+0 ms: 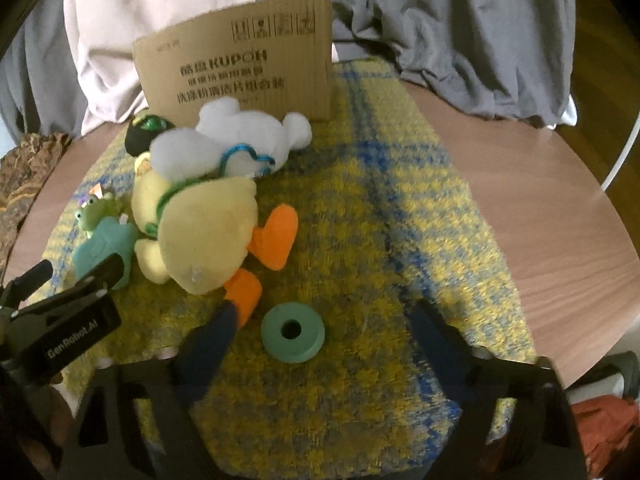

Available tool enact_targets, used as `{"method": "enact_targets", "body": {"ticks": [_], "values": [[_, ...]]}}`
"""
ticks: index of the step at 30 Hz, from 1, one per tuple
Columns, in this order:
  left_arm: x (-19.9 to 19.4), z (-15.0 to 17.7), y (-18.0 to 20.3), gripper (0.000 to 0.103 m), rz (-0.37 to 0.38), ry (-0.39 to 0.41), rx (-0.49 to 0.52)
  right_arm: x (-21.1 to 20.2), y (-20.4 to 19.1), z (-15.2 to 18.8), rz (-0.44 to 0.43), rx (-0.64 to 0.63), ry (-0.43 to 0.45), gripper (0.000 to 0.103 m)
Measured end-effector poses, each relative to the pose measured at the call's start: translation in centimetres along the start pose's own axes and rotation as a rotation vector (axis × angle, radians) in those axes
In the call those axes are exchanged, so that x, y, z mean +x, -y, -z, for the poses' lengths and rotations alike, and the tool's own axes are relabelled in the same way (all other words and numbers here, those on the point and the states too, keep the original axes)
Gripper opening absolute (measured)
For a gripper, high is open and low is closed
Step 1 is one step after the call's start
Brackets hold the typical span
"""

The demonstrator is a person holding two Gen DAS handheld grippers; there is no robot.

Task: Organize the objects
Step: 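Grasp the teal ring with the right tool while the left tool grasps the teal star plush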

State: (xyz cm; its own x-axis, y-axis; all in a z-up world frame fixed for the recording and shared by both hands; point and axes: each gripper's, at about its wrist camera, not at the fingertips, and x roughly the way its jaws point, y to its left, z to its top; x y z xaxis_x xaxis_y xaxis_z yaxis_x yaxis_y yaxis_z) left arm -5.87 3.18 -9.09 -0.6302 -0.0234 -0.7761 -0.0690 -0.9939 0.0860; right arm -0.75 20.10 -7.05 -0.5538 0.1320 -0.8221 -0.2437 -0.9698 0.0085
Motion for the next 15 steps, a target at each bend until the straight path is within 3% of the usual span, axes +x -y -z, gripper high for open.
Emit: {"method": "enact_targets", "body": {"ticks": [2,8,15], "values": [[0.4,0.1,0.0,0.103,0.001,-0.013,-0.003,0.6,0.1,0.1,-0.011,0.003,-0.024,0.068],[1.1,0.1,-0.1,0.102,0.001,-0.037,-0.011,1.0,0.3,0.2,-0.019,0.009,-0.034,0.064],[1.4,0.0,0.2,0.084,0.034,-0.048,-0.011,1.7,0.4,0.3,-0.024,-0.002,-0.057,0.060]]}}
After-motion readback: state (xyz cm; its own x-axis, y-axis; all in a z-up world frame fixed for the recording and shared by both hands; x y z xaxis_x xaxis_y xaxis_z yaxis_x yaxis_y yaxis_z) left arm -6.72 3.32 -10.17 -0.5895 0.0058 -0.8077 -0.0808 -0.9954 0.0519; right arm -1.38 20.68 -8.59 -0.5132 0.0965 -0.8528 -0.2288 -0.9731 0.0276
